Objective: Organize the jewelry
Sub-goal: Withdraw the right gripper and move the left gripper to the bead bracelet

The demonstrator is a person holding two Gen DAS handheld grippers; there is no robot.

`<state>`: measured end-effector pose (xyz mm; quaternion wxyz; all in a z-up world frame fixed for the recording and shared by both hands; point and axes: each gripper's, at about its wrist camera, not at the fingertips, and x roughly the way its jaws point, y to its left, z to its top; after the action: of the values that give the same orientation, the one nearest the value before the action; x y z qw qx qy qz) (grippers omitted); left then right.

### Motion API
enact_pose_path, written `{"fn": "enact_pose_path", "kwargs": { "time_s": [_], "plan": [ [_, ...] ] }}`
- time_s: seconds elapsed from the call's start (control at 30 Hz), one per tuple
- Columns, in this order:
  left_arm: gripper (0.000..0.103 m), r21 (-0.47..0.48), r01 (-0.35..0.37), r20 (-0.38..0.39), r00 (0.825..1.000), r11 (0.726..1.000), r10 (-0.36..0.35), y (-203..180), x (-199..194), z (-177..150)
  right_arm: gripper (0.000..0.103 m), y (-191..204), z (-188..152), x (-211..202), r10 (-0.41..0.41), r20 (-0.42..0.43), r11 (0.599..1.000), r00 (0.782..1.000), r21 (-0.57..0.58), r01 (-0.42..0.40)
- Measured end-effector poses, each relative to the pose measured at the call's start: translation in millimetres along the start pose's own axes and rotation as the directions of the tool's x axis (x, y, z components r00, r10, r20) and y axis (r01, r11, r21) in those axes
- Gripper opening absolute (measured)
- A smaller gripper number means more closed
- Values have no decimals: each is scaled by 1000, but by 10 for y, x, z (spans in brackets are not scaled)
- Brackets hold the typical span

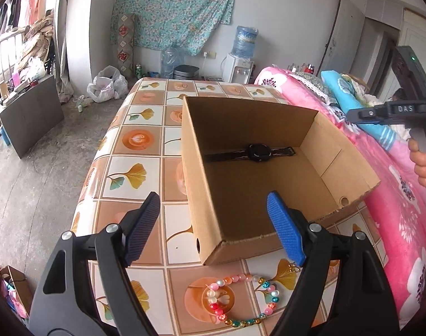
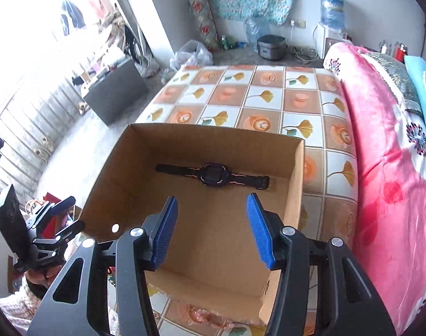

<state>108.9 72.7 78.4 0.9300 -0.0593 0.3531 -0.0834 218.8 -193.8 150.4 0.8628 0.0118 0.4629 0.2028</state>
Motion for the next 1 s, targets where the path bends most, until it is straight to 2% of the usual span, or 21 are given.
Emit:
{"fn": "enact_pose_path", "kwargs": {
  "time_s": [0.03,0.1,0.2,0.23,0.37,0.5,0.57,0.67,0.77,0.83,1.0],
  "plan": [
    [78,-1,4,9,1000,1000,-4,4,-66,-46,51,28,-35,-93,13,33,1000,999,12,-13],
    [81,3,7,17,1000,1000,-7,3,-199,-151,51,-24,-322,-418,27,93,999,995,35,-30],
    [84,14,1,22,1000,1000,-2,3,-386,-366,53,-344,-769,-541,40,158,997,987,52,-49],
    [85,16,-5,14,1000,1000,5,1,-420,-443,55,-334,-919,-506,43,173,997,984,61,-55],
    [85,25,-68,-87,994,997,70,-1,-379,-777,55,-146,-1495,-328,19,130,996,991,87,-31],
    [85,31,-143,-197,969,989,146,11,-117,-1023,55,-41,-1898,109,12,31,991,999,132,-16],
    [85,27,-160,-230,959,987,162,17,8,-1062,55,-3,-2003,284,4,-5,987,1000,160,-3],
    [85,28,-160,-236,958,987,162,2,144,-1061,55,73,-2068,386,26,-17,983,1000,181,-22],
    [85,63,-186,-260,946,981,196,-20,289,-1091,49,156,-2072,435,52,-14,982,999,185,-48],
    [85,96,-211,-292,928,973,230,-25,379,-1136,44,223,-2057,457,67,-5,982,998,178,-65],
    [95,75,-218,-273,934,973,231,49,361,-1209,37,401,-2019,454,69,45,989,997,130,-75]
  ]
}}
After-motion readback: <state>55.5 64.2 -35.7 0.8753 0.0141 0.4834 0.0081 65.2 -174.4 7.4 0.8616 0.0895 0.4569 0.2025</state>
